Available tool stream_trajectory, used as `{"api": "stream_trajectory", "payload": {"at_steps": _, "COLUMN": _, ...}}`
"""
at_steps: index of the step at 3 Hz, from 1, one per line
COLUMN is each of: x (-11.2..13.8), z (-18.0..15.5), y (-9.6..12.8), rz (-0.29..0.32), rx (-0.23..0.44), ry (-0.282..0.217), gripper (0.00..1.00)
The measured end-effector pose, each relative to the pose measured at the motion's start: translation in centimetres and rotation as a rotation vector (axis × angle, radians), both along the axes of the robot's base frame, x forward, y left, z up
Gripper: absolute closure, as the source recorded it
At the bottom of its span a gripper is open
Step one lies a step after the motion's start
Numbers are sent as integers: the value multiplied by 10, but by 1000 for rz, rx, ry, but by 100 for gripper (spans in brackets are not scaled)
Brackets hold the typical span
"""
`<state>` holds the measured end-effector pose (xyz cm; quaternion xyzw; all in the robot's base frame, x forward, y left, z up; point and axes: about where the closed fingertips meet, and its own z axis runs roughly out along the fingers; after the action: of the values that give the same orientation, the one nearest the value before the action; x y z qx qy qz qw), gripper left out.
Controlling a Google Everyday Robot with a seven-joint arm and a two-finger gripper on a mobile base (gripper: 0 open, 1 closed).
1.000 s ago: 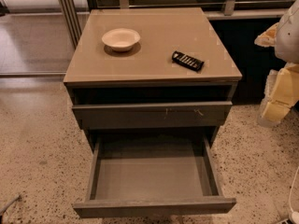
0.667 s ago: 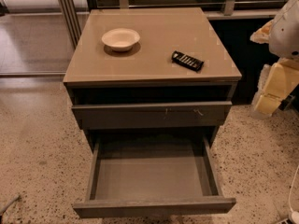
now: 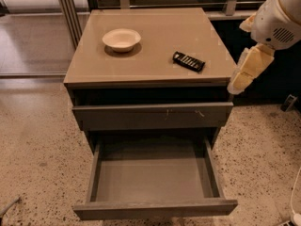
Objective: Place rxbar chocolate into middle drawer
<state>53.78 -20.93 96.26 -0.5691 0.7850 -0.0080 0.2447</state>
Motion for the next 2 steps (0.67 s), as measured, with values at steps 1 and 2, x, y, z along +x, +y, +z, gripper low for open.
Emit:
{"api": "stream_trajectory", "payload": {"at_steps": 1, "x": 35, "z": -5, "y": 7, "rz": -27, "rx": 62, "ry": -51, "gripper": 0}}
{"api": "stream_trajectory", "payload": {"at_steps": 2, "x": 71, "z": -22, "y": 14, "rz": -56, "rx": 147, "ry": -104, "gripper": 0}}
